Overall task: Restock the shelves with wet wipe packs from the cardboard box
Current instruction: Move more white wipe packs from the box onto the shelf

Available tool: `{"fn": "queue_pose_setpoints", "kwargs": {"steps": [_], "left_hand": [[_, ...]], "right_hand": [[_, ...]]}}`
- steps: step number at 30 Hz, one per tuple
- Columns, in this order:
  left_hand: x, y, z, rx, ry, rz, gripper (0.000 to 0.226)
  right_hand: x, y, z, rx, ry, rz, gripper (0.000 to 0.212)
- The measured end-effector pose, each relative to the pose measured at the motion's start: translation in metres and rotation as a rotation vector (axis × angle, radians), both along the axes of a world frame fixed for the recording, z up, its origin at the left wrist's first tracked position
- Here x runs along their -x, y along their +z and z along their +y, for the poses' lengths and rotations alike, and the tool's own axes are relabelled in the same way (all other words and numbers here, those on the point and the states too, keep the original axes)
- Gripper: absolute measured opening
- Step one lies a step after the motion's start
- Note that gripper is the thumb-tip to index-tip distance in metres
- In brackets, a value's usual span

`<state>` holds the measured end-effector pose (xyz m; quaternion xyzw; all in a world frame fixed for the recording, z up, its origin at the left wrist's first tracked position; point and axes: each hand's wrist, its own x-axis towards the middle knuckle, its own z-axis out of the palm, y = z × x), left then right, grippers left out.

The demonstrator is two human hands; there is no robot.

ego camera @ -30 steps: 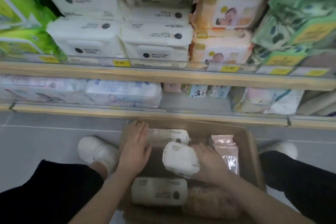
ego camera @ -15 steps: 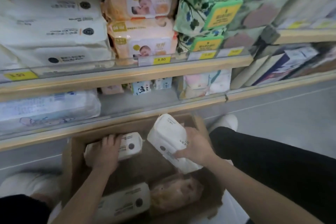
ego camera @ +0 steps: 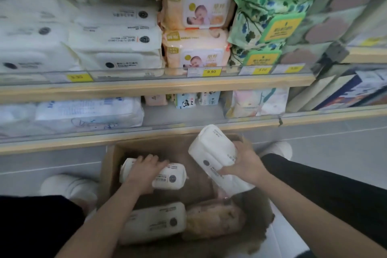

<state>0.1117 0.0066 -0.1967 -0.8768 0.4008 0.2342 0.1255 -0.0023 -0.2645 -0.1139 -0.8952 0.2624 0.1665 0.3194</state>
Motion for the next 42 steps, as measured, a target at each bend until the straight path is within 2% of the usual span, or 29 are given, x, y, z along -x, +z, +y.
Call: {"fn": "queue_pose_setpoints", "kwargs": {"steps": [5, 9, 13, 17, 19, 24, 29, 31, 35, 39, 42], "left_hand": [[0.007, 0.055, 0.014, 0.123, 0.03, -0.047, 0.092], [0.008, 0.109, 0.031, 0.249, 0.144, -0.039, 0.092], [0.008, 0.166, 0.053, 0.373, 0.263, -0.072, 0.107], [-0.01, 0.209, 0.084, 0.424, 0.268, -0.226, 0.102], [-0.024, 0.221, 0.107, 0.473, 0.322, -0.287, 0.104], [-0.057, 0.232, 0.162, 0.572, 0.544, -0.387, 0.103], [-0.088, 0.238, 0.19, 0.586, 0.614, -0.452, 0.1], [-0.099, 0.238, 0.197, 0.596, 0.63, -0.469, 0.099], [-0.117, 0.233, 0.201, 0.62, 0.65, -0.463, 0.098], [-0.123, 0.232, 0.202, 0.638, 0.664, -0.431, 0.1], [-0.123, 0.23, 0.2, 0.641, 0.663, -0.428, 0.101]], "right_hand": [[-0.001, 0.047, 0.007, 0.052, 0.096, -0.069, 0.088], [-0.004, 0.089, 0.016, 0.081, 0.148, -0.155, 0.084], [-0.023, 0.136, 0.03, 0.132, 0.237, -0.259, 0.079], [-0.06, 0.175, 0.049, 0.229, 0.335, -0.341, 0.093], [-0.081, 0.193, 0.063, 0.271, 0.379, -0.391, 0.098], [-0.147, 0.235, 0.106, 0.381, 0.475, -0.555, 0.084], [-0.221, 0.265, 0.152, 0.572, 0.593, -0.637, 0.092], [-0.249, 0.273, 0.164, 0.655, 0.626, -0.582, 0.089], [-0.297, 0.252, 0.161, 0.679, 0.683, -0.462, 0.09], [-0.308, 0.218, 0.172, 0.861, 0.604, -0.563, 0.091], [-0.303, 0.197, 0.186, 1.021, 0.68, -0.741, 0.091]]}}
